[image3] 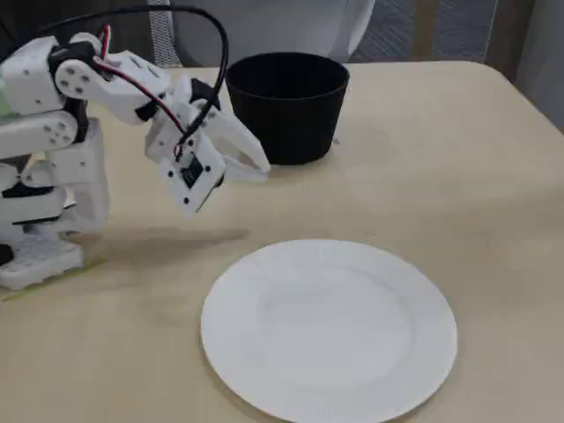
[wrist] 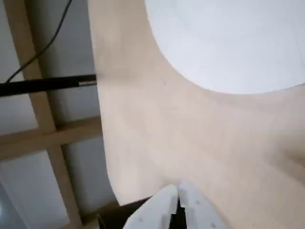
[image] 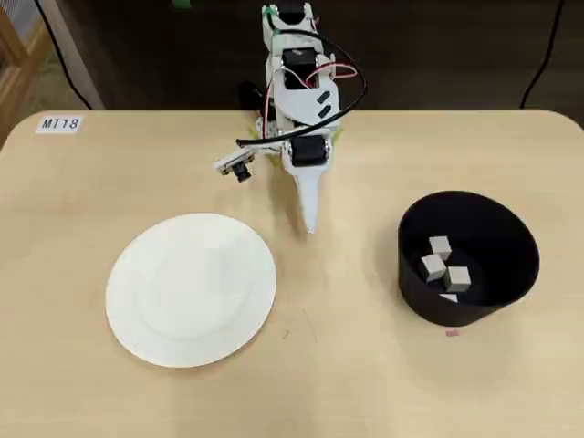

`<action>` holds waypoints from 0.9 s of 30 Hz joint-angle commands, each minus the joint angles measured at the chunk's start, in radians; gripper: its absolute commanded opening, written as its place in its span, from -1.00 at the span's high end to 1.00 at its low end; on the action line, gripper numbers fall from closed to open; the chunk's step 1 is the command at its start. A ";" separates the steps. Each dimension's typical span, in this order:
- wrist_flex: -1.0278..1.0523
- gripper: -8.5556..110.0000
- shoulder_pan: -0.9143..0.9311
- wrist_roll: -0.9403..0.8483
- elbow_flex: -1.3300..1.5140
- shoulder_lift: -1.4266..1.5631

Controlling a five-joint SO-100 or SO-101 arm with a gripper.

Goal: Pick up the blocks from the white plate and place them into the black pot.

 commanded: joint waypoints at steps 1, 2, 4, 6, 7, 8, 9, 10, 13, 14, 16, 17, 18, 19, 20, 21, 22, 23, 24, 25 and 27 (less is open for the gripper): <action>-0.017 0.80 -0.002 0.002 0.014 0.006; -0.017 0.83 -0.002 0.002 0.014 0.006; -0.017 0.88 -0.002 0.002 0.014 0.006; -0.017 0.90 -0.002 0.002 0.014 0.006; -0.017 0.90 -0.002 0.002 0.014 0.006; -0.017 0.90 -0.002 0.002 0.014 0.006; -0.017 0.90 -0.002 0.002 0.014 0.006; -0.017 0.90 -0.002 0.002 0.014 0.006; -0.017 0.90 -0.002 0.002 0.014 0.006; -0.017 0.90 -0.002 0.002 0.014 0.006; -0.017 0.90 -0.002 0.002 0.014 0.006; -0.017 0.90 -0.002 0.002 0.014 0.006; -0.017 0.90 -0.002 0.002 0.014 0.006; -0.017 0.90 -0.002 0.002 0.014 0.006; -0.017 0.90 -0.002 0.002 0.014 0.006; -0.017 0.90 -0.002 0.002 0.014 0.006; -0.017 0.90 -0.002 0.002 0.014 0.006; -0.017 0.90 -0.002 0.002 0.014 0.006; -0.017 0.90 -0.002 0.002 0.014 0.006; -0.017 0.90 -0.002 0.002 0.014 0.006; -0.017 0.90 -0.002 0.002 0.014 0.006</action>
